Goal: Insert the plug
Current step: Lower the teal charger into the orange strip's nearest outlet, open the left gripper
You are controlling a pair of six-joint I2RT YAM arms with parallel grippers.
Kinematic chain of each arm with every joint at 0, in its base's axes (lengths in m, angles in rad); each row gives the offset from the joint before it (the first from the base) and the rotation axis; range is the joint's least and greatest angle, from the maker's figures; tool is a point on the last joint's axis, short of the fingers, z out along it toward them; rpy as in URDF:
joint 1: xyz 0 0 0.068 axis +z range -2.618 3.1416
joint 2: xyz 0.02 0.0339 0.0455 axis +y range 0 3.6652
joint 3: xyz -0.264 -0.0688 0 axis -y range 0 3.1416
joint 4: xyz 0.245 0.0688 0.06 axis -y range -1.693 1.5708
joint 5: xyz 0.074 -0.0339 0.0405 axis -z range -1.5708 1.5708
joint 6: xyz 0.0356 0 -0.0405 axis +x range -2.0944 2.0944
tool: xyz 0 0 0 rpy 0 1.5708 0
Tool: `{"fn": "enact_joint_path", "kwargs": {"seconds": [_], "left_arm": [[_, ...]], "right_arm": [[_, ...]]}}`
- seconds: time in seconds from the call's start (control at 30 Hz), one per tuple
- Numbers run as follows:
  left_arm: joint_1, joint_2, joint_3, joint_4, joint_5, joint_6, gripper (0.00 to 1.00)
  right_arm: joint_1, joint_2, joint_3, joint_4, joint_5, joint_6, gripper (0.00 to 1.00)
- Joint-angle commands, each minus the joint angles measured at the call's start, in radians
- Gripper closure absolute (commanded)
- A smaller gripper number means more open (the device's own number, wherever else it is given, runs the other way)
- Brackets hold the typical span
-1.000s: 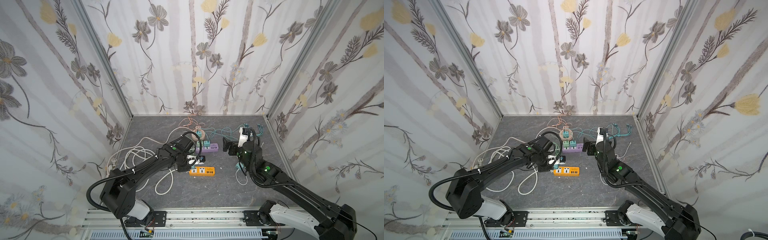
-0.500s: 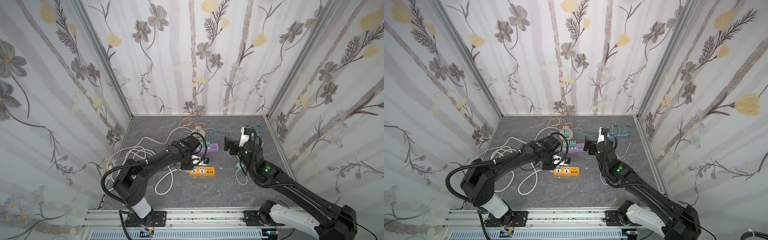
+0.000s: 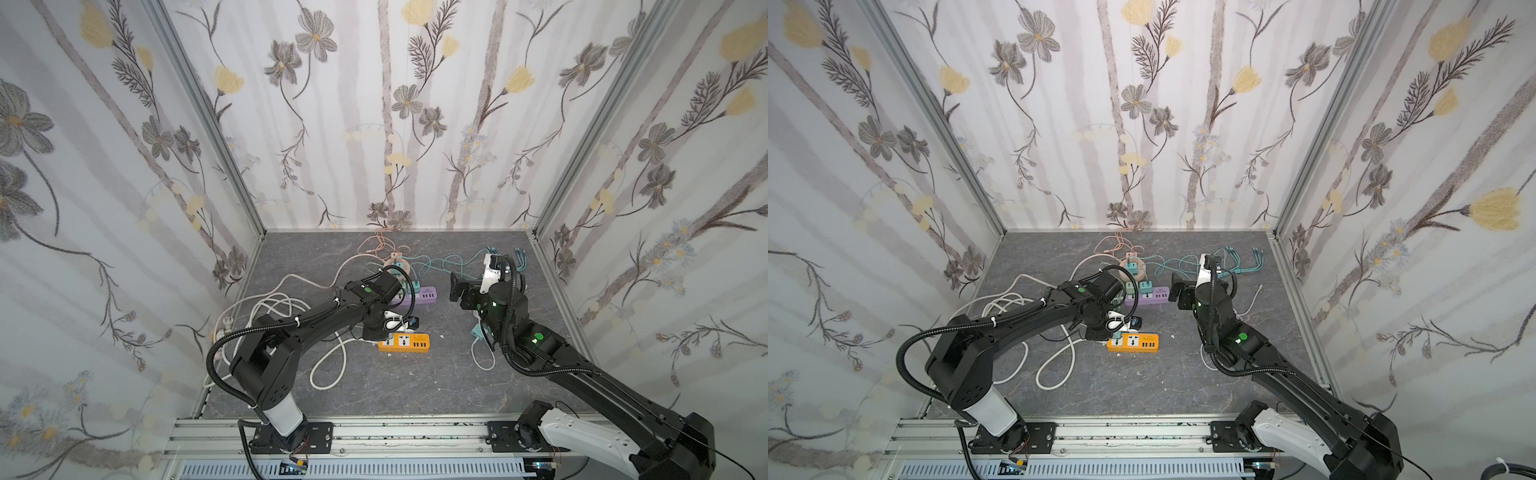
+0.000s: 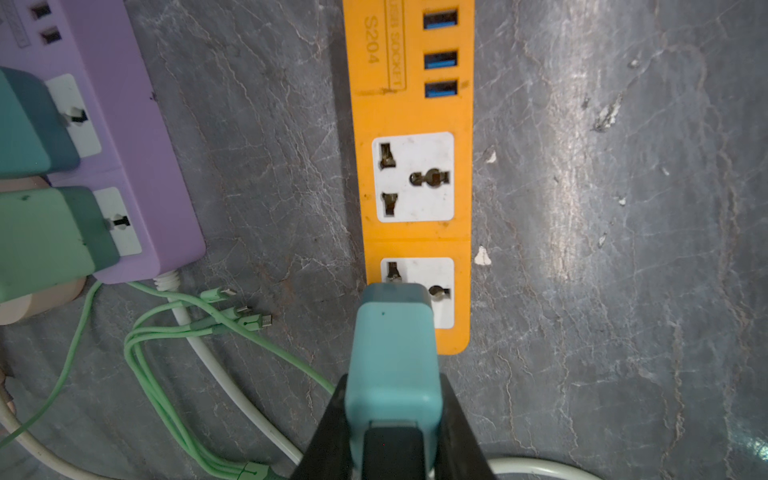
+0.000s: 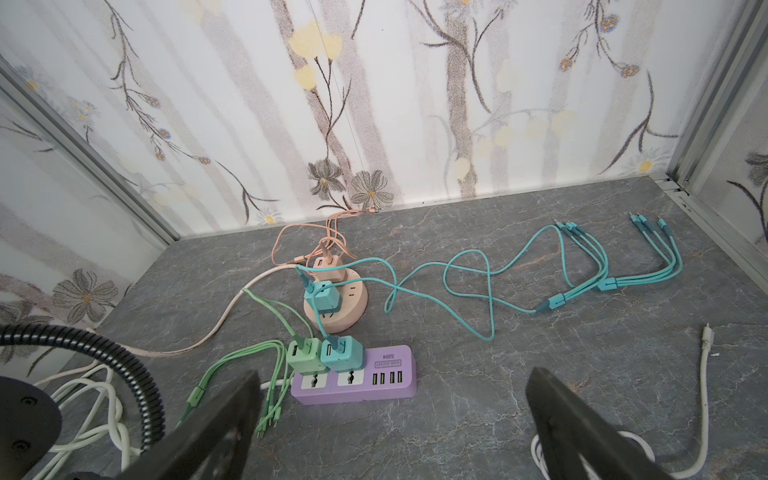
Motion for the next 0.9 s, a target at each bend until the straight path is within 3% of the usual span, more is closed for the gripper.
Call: {"fn": "enact_joint_path", "kwargs": {"seconds": [0.0,0.87], "left_arm": [[0.000,0.010,0.007,-0.006,0.014,0.013,1.00],[-0.038,0.137,0.103,-0.117,-0.076,0.035,1.00]], "right_arm": [[-0.001,0.004,0.001,0.008,0.017,0.011,0.01],[-0.001,-0.018,-0.012,-0.018,0.036,0.033,0.01]]}}
